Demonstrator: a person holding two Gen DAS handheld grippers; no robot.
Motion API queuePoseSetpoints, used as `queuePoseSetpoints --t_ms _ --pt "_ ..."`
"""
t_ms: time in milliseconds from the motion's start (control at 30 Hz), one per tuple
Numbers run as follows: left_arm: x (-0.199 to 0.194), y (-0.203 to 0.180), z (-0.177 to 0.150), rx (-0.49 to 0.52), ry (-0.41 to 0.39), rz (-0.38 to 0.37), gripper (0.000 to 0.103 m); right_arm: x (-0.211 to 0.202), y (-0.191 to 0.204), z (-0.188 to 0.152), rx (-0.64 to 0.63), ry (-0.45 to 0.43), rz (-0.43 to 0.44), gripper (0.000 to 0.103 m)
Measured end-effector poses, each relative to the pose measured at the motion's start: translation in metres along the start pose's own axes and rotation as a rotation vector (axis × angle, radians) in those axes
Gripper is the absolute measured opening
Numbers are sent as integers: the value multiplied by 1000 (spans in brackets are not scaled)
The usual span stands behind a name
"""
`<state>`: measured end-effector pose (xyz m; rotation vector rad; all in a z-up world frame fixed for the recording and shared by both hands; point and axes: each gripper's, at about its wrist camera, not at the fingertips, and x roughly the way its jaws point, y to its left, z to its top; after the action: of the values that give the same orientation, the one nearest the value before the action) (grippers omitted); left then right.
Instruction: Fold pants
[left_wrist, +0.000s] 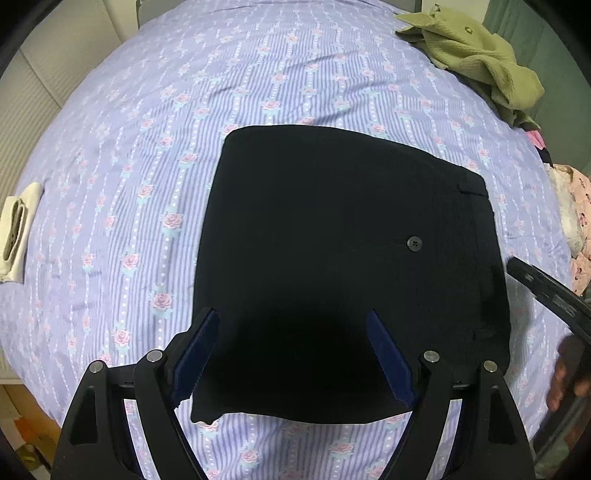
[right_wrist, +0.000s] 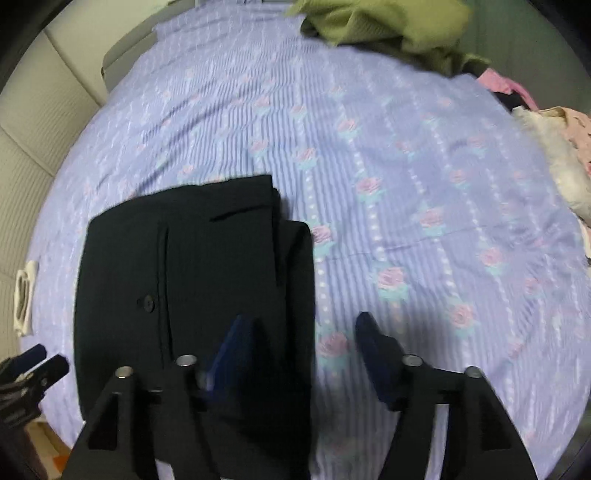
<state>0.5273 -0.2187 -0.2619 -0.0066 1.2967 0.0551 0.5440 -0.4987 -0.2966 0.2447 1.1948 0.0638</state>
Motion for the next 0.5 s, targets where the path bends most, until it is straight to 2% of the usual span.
queuePoseSetpoints --t_ms 200,400,467,500 --pt "3 3 -8 23 3 21 86 2 -6 -27 -5 73 93 66" --pt "13 -13 -8 23 20 19 86 31 -13 -37 41 114 194 67" --pt "17 -22 -6 37 21 17 86 40 -16 -36 49 118 227 76" --pt "18 -26 -5 47 24 17 86 47 -18 -34 57 129 237 76"
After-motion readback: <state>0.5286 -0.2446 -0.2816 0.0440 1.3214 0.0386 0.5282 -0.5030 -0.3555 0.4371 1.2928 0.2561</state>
